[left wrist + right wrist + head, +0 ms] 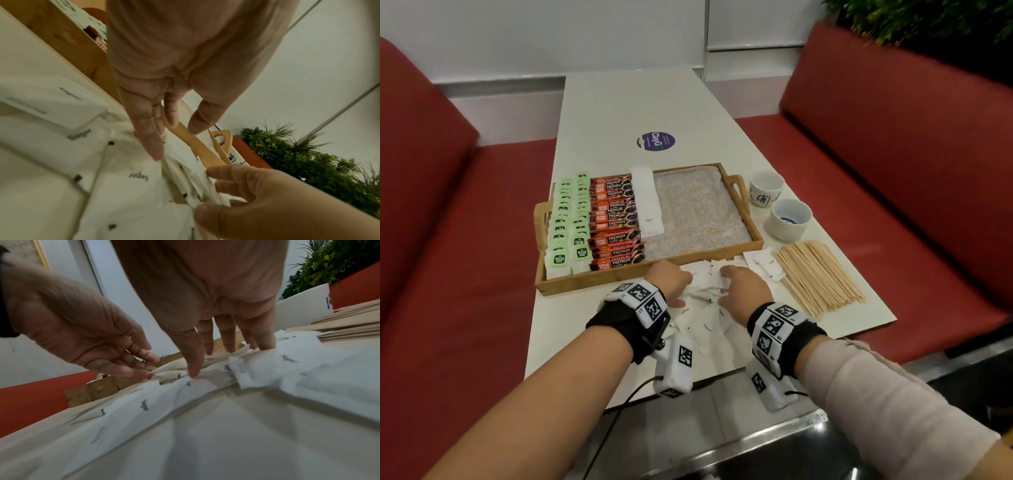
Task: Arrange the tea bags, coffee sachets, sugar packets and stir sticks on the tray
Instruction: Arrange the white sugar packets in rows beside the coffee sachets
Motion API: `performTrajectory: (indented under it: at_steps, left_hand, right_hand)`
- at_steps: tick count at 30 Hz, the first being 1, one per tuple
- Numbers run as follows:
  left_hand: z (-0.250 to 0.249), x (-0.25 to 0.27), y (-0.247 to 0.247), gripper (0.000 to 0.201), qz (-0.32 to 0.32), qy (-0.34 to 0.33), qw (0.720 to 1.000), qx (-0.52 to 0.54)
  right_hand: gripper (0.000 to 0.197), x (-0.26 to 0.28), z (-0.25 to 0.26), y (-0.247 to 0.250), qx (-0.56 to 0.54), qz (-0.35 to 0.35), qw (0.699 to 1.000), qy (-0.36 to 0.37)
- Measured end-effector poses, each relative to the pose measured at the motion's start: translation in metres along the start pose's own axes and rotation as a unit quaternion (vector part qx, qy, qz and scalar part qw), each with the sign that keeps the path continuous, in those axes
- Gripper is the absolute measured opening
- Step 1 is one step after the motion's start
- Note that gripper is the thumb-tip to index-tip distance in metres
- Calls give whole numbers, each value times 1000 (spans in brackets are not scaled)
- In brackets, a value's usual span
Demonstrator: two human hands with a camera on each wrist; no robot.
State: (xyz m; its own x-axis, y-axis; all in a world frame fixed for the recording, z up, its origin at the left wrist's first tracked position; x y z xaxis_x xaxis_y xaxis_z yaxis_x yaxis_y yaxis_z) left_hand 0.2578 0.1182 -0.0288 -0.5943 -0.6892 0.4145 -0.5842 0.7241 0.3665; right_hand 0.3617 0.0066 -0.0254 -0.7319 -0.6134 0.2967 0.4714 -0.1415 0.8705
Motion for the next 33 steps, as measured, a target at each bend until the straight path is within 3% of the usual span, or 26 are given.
performTrajectory:
  at_steps: [6, 10, 18, 25, 29, 33]
  left_hand:
    - [7, -2, -3, 23, 8, 18, 1000, 4]
    - [10, -2, -6, 7, 11, 51, 999, -4]
    - [5, -7, -11, 21, 9, 51, 998, 26]
    - [8, -13, -17, 16, 24, 57, 998, 11]
    - [12, -16, -22, 11, 41, 73, 996, 24]
    - [11, -13, -22, 23, 49, 77, 994, 54]
  right_hand:
    - [58, 13, 4, -7, -46, 16, 999, 10]
    - [58, 20, 8, -10, -68, 27, 997, 17]
    - [42, 22, 8, -13, -127, 31, 991, 24]
    - [31, 16, 2, -11, -181, 14, 983, 31]
    - [31, 13, 0, -7, -215, 10, 976, 32]
    - [32, 10, -3, -3, -232, 18, 972, 20]
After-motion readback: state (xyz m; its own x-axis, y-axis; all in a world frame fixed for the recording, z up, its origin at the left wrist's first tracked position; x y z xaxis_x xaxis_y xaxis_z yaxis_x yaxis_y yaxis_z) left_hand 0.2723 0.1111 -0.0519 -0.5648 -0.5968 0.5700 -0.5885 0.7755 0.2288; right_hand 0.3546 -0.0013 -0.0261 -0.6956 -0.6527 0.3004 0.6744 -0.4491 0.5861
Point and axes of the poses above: each hand's wrist, its own x-axis away from the middle knuckle, its own y-axis out of the back of the hand, z = x × y, the point moved 9 cm from there along -x, towards the middle knuckle, and after that the axes turned 7 degrees about -y, right-handed, at the moved point
